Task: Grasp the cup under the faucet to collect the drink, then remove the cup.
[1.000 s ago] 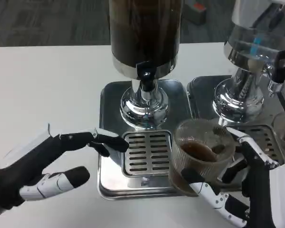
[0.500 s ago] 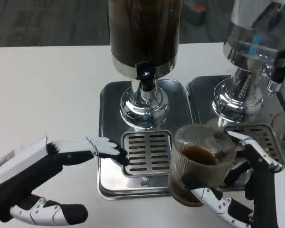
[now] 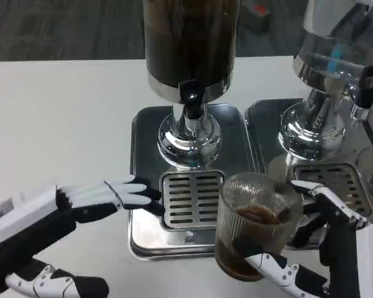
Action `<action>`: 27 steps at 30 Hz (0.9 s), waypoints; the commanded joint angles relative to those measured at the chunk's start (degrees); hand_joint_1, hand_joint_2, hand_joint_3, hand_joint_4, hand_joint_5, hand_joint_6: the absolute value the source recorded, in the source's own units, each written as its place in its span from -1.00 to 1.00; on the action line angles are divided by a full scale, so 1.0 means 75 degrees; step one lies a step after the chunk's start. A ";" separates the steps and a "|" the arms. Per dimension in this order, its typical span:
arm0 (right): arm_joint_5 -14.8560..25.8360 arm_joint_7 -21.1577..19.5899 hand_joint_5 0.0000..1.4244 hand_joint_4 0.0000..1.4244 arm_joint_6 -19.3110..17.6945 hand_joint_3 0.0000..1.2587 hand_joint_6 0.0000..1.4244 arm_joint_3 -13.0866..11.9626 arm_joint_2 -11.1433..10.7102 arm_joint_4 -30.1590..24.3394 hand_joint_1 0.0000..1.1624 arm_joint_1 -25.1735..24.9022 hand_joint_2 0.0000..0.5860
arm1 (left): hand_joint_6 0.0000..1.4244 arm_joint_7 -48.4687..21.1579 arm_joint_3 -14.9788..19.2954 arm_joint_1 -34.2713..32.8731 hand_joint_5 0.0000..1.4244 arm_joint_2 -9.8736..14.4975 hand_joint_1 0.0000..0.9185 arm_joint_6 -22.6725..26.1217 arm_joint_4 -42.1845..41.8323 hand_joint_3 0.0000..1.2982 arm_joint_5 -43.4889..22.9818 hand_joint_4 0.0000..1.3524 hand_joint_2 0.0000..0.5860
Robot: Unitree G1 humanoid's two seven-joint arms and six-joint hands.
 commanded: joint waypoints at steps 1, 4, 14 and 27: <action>-0.0060 -0.0141 0.42 0.07 -0.0272 0.06 0.97 -0.0016 0.0065 -0.0005 0.37 -0.0239 -0.54 | -0.55 0.0206 -0.0193 0.0022 -0.85 0.0224 -1.00 -0.0146 -0.0005 -0.56 -0.0024 -0.80 -0.57; -0.0076 -0.0136 0.42 0.07 -0.0293 0.06 0.97 -0.0030 0.0043 -0.0036 0.37 -0.0255 -0.54 | -0.57 0.0275 -0.0320 0.0133 -0.86 0.0296 -1.00 -0.0240 -0.0072 -0.58 0.0024 -0.81 -0.57; -0.0127 -0.0142 0.42 0.07 -0.0286 0.08 0.98 -0.0056 0.0031 -0.0176 0.38 -0.0194 -0.60 | -0.58 0.0504 -0.0526 0.0229 -0.87 0.0443 -1.00 -0.0266 -0.0065 -0.58 0.0066 -0.81 -0.60; -0.0183 -0.0190 0.44 0.07 -0.0300 0.08 1.00 -0.0105 0.0036 -0.0285 0.42 -0.0190 -0.63 | -0.62 0.0721 -0.0637 0.0157 -0.89 0.0592 -1.00 -0.0454 0.0064 -0.61 0.0213 -0.85 -0.61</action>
